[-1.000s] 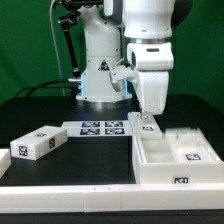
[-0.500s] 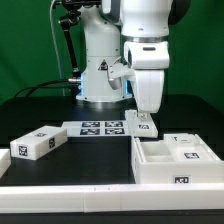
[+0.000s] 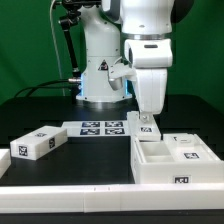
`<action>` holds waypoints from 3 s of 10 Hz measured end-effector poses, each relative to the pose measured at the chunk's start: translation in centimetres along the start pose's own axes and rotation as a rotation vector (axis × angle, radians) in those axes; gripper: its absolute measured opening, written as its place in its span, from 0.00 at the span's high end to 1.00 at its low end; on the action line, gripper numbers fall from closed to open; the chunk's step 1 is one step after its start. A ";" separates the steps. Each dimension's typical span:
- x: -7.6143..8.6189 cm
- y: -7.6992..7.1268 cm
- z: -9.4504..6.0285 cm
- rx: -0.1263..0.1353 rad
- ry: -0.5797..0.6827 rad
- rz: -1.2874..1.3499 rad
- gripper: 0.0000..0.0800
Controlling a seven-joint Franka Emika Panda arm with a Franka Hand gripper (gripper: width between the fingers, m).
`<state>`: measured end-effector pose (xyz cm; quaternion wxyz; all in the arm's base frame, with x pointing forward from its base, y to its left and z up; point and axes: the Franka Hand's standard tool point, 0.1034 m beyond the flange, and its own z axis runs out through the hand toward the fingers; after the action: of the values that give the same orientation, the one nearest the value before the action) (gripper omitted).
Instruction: Assemble cabinet
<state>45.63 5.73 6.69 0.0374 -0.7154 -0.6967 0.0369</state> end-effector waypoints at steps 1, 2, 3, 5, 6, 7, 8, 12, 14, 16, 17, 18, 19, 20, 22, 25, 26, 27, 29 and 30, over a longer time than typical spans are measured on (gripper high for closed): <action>0.0 0.0 0.0 0.000 0.000 0.000 0.91; 0.0 0.0 0.1 0.001 0.000 0.000 0.91; 0.0 -0.1 0.2 0.005 0.001 0.000 0.91; 0.1 -0.1 0.5 0.011 0.003 -0.001 0.91; 0.2 -0.1 0.6 0.011 0.003 -0.001 0.91; 0.3 -0.1 0.5 0.010 0.004 0.000 0.91; 0.4 0.0 0.5 0.009 0.004 0.000 0.91; 0.3 0.0 0.5 0.010 0.004 0.007 0.91; 0.6 -0.6 0.4 0.013 0.000 0.020 0.91; 1.0 -0.9 0.3 -0.009 0.005 0.029 0.91; 0.9 -1.0 0.4 -0.008 0.006 0.030 0.91; 1.1 -0.8 0.4 -0.032 0.014 0.032 0.91; 1.2 -0.8 0.3 -0.036 0.016 0.033 0.91; 1.3 -0.5 0.2 -0.043 0.018 0.033 0.91; 1.4 0.0 0.1 -0.084 0.032 0.033 0.91; 0.7 0.0 0.3 -0.077 0.032 0.040 0.91; 0.4 0.1 0.4 -0.076 0.032 0.046 0.91; 0.1 0.1 0.4 -0.074 0.032 0.051 0.91; 0.0 0.1 0.4 -0.074 0.032 0.056 0.91; 0.1 0.1 0.4 -0.073 0.032 0.061 0.91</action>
Offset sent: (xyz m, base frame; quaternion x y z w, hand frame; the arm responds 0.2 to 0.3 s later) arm 0.0024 0.0092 -0.0041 0.0037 0.0141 0.0076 0.9999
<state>45.71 5.87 6.30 0.0213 -0.7376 -0.6749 0.0009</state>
